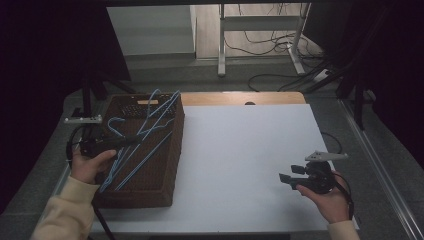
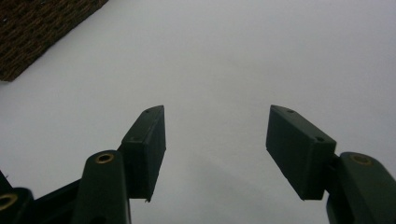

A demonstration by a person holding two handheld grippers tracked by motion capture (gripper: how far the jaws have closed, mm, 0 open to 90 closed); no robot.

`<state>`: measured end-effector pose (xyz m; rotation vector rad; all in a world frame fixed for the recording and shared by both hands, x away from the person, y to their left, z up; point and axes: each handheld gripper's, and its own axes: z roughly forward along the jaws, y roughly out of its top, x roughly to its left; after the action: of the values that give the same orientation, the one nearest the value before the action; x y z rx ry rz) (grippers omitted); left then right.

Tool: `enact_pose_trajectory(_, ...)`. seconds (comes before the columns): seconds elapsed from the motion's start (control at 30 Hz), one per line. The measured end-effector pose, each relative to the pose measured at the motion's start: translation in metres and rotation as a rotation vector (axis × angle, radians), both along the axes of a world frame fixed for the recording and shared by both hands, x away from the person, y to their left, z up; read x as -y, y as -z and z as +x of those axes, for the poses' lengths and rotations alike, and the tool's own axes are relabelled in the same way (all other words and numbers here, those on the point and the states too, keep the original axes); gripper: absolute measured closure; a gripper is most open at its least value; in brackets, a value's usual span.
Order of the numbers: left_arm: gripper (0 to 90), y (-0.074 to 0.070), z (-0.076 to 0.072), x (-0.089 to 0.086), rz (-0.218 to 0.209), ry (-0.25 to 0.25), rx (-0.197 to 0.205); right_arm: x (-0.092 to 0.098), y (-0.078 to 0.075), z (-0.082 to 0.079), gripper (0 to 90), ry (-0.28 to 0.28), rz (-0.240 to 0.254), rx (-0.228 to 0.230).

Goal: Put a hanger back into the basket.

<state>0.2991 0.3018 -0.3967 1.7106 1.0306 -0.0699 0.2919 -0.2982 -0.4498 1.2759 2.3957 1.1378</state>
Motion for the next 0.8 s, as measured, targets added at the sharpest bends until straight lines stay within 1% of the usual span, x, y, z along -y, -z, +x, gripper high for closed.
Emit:
enact_pose_trajectory(0.17,86.6,0.010,0.002,-0.007,0.002,-0.010,-0.024,-0.001,0.000,0.000,37.9,0.002,-0.003,0.002)
enact_pose_trajectory(0.3,86.5,0.016,0.003,-0.010,0.013,-0.010,-0.045,0.000,0.000,0.000,38.0,0.004,-0.003,0.002)
enact_pose_trajectory(0.4,86.4,0.019,0.006,-0.009,0.025,0.002,-0.059,0.000,0.000,0.000,38.0,0.002,-0.004,0.003)
enact_pose_trajectory(0.53,86.3,0.024,0.014,-0.006,0.047,0.032,-0.093,0.000,0.000,0.000,38.0,0.003,-0.008,0.005)
enact_pose_trajectory(0.6,86.3,0.026,0.018,-0.006,0.051,0.051,-0.099,0.000,0.000,0.000,38.0,0.002,-0.009,0.005)
enact_pose_trajectory(0.63,86.2,0.026,0.019,-0.005,0.056,0.051,-0.101,-0.001,0.000,0.000,38.0,0.003,-0.010,0.006)
enact_pose_trajectory(0.7,86.2,0.027,0.023,-0.006,0.074,0.066,-0.097,-0.001,0.000,0.000,38.0,0.002,-0.010,0.006)
enact_pose_trajectory(0.8,86.3,0.032,0.029,-0.007,0.092,0.071,-0.120,-0.001,0.000,0.000,38.0,0.002,-0.011,0.005)
